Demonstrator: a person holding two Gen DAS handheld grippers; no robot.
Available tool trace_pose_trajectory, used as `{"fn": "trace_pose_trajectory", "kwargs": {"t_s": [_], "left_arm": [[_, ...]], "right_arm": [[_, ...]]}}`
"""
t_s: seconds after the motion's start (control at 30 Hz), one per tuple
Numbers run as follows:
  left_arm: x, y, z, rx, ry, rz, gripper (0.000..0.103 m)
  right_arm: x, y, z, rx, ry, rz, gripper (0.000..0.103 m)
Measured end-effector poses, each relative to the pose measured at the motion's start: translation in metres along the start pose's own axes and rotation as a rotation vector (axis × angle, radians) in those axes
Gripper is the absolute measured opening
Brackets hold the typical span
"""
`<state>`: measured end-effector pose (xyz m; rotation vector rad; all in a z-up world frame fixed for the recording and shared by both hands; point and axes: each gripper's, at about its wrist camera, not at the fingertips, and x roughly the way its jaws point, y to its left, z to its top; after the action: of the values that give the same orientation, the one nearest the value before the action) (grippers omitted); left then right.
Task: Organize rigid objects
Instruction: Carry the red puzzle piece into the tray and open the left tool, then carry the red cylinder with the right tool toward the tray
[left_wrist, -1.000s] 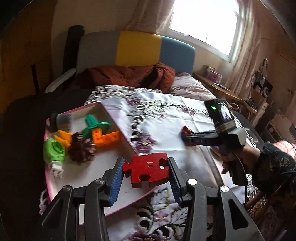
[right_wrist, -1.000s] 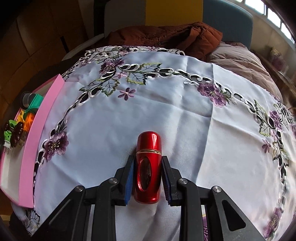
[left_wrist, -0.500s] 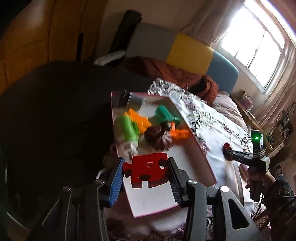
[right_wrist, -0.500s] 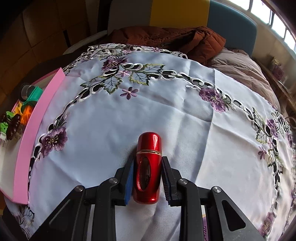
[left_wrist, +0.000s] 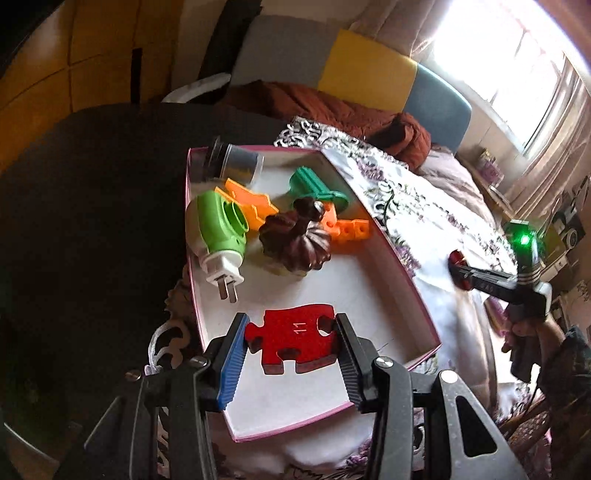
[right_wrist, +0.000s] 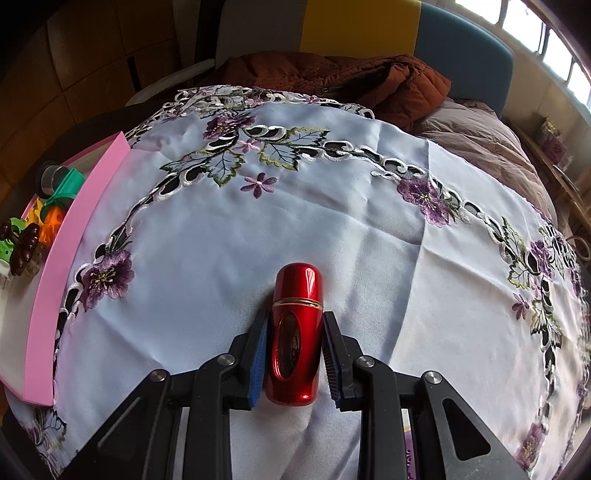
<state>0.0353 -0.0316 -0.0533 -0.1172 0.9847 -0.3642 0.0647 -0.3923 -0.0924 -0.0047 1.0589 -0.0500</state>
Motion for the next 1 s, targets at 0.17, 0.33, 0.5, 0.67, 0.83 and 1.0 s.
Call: {"fn": "trace_pose_trajectory", "kwargs": {"t_s": [0.17,0.33,0.5,0.67,0.83,1.0], "left_arm": [[0.009,0.0,0.004,0.035,0.001,0.046,0.046],[0.024,0.001,0.007,0.08,-0.008,0.11,0.046],[0.026,0.0,0.006,0.112,-0.022,0.146,0.047],[0.018,-0.001,0.004,0.123,-0.045,0.166,0.047],[0.012,-0.005,0.004,0.123,-0.05,0.177,0.047],[0.006,-0.008,0.005,0.118,-0.052,0.175,0.047]], "right_arm": [[0.0,0.001,0.0,-0.006,0.001,-0.004,0.028],[0.0,0.001,0.0,-0.007,0.002,-0.004,0.028],[0.0,0.001,0.0,-0.008,0.002,-0.005,0.028],[0.0,0.001,0.0,-0.009,0.002,-0.006,0.028],[0.0,0.002,0.0,-0.016,0.002,-0.012,0.028],[0.0,0.003,0.0,-0.023,0.002,-0.018,0.028]]}}
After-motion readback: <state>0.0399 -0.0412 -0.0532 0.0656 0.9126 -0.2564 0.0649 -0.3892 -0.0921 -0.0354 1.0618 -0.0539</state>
